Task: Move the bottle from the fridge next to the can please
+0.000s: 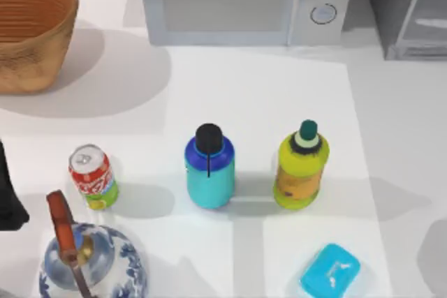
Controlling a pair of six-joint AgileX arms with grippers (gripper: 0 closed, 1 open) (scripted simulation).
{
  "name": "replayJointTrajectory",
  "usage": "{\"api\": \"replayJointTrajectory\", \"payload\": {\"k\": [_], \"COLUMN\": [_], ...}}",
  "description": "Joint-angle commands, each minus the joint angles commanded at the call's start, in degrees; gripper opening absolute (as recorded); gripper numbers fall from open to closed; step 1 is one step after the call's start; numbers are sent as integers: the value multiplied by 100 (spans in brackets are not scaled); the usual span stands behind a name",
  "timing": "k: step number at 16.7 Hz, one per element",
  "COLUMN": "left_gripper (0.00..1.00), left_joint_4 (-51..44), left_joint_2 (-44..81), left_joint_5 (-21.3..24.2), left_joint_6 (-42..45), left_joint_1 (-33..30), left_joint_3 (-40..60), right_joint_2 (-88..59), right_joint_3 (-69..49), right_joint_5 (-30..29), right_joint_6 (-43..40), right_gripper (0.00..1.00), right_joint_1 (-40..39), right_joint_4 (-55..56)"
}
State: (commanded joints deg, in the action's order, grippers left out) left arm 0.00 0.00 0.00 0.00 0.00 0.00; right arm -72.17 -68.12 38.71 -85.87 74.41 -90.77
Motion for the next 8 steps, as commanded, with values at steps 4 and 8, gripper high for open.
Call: {"api": "replayJointTrajectory", "payload": {"k": [4, 8], "left_gripper": [100, 100], "left_joint_4": [0, 0], "left_joint_2": [0, 0], "left_joint_5": [0, 0], "left_joint_6": [0, 0], "left_joint_1": [0, 0], "left_joint_3": [0, 0], "right_joint_2": [-1991, -3056], "right_joint_3": [-526, -806], "right_joint_5": [888, 1445], "right_joint_6": [-1973, -3021], "right_gripper": [100, 100], "right_joint_1": [1776, 2777], "right_joint_4": [244, 484]}}
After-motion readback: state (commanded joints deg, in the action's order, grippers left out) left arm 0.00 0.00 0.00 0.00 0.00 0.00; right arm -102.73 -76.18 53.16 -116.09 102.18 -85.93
